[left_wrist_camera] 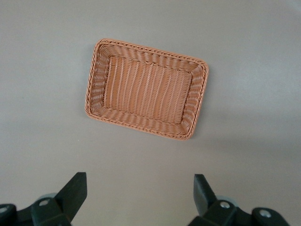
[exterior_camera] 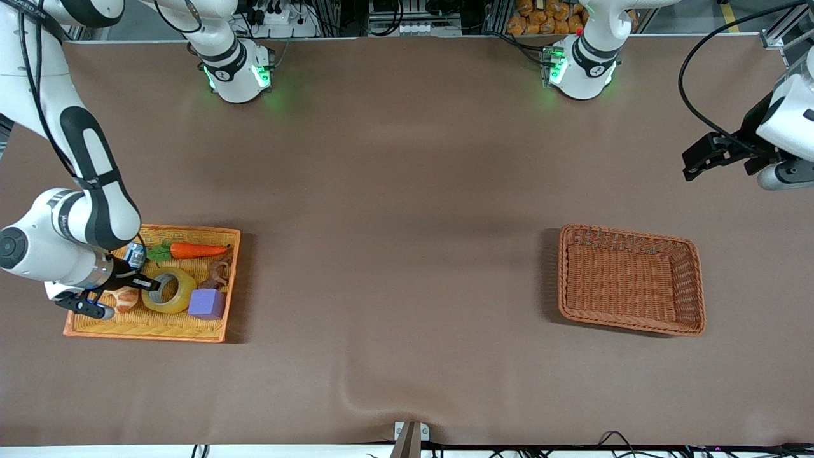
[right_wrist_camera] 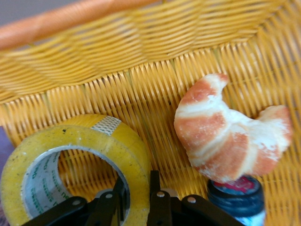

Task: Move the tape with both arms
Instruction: 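Lift the tape roll and carry it toward the table middle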

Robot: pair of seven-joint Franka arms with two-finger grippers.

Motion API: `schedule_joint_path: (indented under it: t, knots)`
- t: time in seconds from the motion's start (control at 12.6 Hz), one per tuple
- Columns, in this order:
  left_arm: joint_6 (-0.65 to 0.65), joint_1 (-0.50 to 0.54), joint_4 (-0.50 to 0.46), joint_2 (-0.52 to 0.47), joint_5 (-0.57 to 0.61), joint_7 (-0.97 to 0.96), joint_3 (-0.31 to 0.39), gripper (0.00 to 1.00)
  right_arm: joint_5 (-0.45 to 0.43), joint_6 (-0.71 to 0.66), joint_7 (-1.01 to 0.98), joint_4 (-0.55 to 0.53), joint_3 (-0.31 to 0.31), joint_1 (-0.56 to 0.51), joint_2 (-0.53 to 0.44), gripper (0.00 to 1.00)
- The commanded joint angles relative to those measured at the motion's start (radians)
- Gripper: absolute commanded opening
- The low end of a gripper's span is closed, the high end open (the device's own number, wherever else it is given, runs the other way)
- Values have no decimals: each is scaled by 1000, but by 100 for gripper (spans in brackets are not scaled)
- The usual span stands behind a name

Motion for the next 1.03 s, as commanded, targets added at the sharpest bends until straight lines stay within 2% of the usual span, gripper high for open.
schedule_joint_path:
  t: [0.0, 0.24, 0.48, 0.72, 0.95]
  knots:
    - [-12, 10, -3, -12, -4, 20, -7, 100, 14, -114, 6, -16, 8, -3, -130, 0]
    - [-11, 10, -17, -14, -12, 11, -7, 100, 15, -326, 54, 37, 18, 10, -203, 0]
    - [-2, 10, -34, -15, -13, 11, -7, 100, 83, -395, 188, 39, 20, 72, -255, 0]
    - [24, 7, -63, -17, -41, 0, -10, 100, 85, -400, 440, 65, 25, 188, -272, 0]
    - [24, 8, -72, -15, -75, -37, -10, 100, 85, -423, 691, 149, 58, 294, -253, 0]
